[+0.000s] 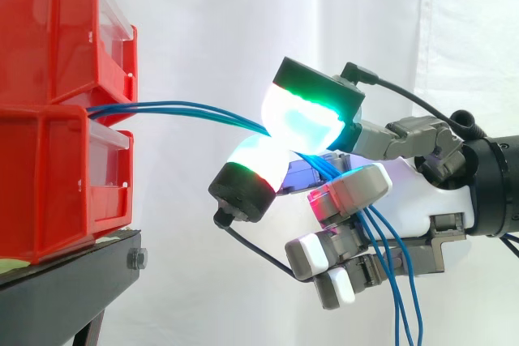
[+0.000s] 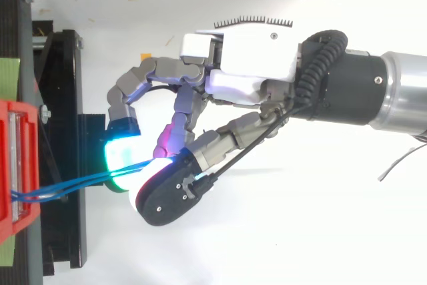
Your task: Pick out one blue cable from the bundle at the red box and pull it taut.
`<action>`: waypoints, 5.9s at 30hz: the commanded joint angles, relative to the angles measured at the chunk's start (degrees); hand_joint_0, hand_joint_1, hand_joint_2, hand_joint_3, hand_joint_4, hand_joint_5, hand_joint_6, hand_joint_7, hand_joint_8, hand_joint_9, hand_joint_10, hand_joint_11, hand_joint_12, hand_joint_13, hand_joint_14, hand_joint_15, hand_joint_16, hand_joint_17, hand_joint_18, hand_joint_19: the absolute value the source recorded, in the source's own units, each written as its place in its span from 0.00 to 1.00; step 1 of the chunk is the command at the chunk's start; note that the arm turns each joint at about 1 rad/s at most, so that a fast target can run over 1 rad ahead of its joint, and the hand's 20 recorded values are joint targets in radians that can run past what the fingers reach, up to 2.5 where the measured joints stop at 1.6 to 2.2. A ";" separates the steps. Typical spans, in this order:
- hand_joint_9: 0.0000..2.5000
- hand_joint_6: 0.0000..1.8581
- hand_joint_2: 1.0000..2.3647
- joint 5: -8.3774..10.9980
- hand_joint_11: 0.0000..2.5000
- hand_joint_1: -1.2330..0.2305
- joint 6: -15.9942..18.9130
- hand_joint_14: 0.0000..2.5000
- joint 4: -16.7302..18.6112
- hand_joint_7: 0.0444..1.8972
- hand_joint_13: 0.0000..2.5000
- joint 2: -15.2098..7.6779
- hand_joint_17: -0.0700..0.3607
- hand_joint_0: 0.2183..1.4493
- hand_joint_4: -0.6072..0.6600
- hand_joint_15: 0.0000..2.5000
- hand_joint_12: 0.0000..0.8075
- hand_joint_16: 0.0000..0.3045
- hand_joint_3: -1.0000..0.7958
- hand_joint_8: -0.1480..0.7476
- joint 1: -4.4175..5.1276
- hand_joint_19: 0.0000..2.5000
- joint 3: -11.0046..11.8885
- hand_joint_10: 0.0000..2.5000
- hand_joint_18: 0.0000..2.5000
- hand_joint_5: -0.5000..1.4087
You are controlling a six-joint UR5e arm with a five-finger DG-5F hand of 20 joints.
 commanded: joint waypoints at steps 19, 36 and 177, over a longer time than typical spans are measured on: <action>0.63 0.50 0.00 0.00 0.46 0.37 0.00 0.01 0.00 0.60 0.47 -0.03 0.38 0.28 0.50 0.22 0.39 0.14 0.28 0.49 0.00 0.25 0.00 0.02 0.43 0.23; 0.59 0.51 0.01 0.00 0.46 0.21 0.00 0.01 0.00 0.58 0.46 0.06 0.37 0.44 0.45 0.22 0.39 0.13 0.33 0.48 0.00 0.24 0.00 0.02 0.42 0.22; 0.58 0.50 0.00 -1.14 0.44 0.24 0.00 0.01 0.09 0.52 0.45 0.06 0.37 0.39 0.44 0.22 0.39 0.13 0.29 0.48 -0.44 0.25 0.00 0.02 0.40 0.21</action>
